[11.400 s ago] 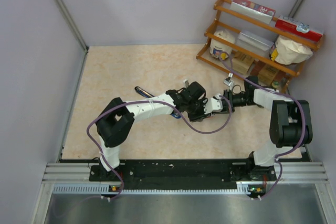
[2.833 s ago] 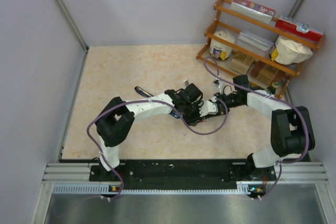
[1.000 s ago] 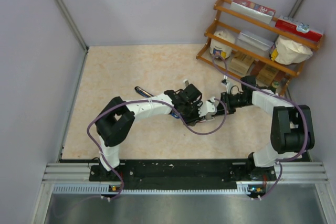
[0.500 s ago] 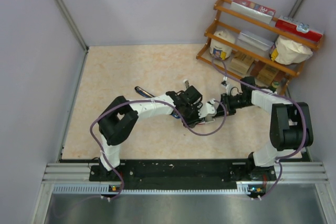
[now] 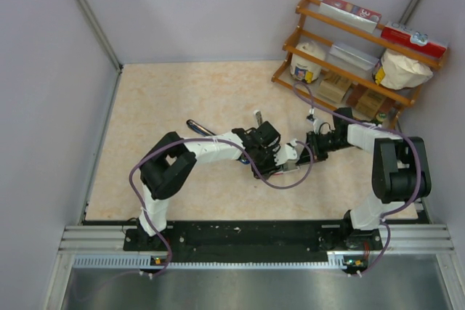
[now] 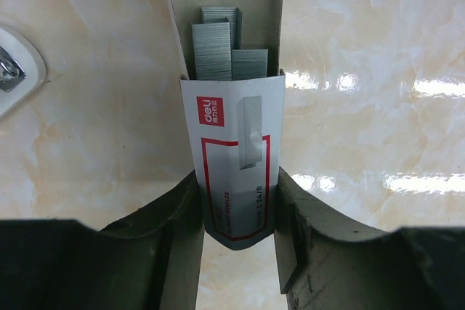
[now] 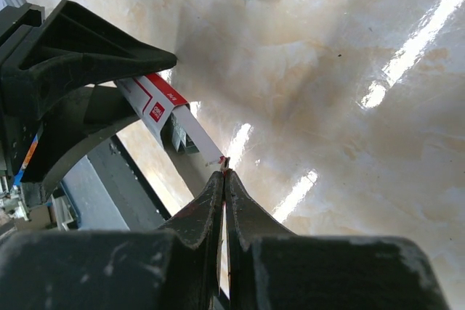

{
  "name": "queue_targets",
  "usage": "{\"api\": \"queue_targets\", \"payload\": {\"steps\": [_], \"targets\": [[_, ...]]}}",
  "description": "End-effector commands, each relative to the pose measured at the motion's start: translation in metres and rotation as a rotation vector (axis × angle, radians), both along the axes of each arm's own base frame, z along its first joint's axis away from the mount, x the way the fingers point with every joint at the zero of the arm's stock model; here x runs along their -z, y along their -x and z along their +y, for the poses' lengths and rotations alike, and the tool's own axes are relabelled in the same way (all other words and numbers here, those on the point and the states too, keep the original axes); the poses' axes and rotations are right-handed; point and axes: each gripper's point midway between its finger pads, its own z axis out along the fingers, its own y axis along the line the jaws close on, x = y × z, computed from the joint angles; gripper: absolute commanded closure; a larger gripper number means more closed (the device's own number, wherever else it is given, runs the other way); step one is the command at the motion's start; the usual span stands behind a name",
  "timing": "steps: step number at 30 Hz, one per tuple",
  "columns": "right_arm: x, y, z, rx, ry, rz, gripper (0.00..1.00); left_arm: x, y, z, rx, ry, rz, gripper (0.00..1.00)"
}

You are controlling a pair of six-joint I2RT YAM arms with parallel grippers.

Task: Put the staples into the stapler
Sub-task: Place the staple box at the center of the board.

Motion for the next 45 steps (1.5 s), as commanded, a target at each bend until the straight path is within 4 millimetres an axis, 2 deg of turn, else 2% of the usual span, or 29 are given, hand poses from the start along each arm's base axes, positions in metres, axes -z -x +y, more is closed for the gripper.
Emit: {"api": "queue_targets", "payload": {"steps": [1,15,19,22,26,29,33,39,45], "targets": [[0.000,-0.010,-0.005,-0.002,0.016,-0.033,1.00,0.006,0.000,-0.002,-0.008,-0.005,0.003,0.56],[0.001,-0.011,-0.009,0.016,0.017,-0.021,1.00,0.006,0.000,-0.001,-0.008,-0.008,0.001,0.55],[0.001,-0.012,-0.008,0.014,0.009,-0.017,1.00,0.006,0.000,-0.003,-0.002,-0.010,0.004,0.46],[0.001,-0.012,-0.008,0.014,0.012,-0.017,0.93,0.006,0.001,-0.003,-0.002,-0.009,0.008,0.40],[0.003,-0.012,-0.010,0.011,0.022,-0.011,0.70,0.005,0.001,-0.002,0.001,-0.009,0.004,0.38],[0.002,-0.013,-0.010,0.010,0.029,-0.016,0.63,0.002,0.000,-0.002,0.002,-0.006,-0.001,0.38],[-0.001,-0.015,-0.012,0.011,0.039,-0.041,0.60,-0.012,-0.001,-0.003,0.009,0.017,-0.020,0.37],[-0.012,-0.027,-0.021,0.034,0.103,-0.153,0.59,-0.046,-0.005,0.001,0.018,0.066,-0.086,0.33],[-0.024,-0.034,-0.026,0.043,0.135,-0.265,0.55,-0.047,-0.008,0.005,0.019,0.069,-0.112,0.32]]}}
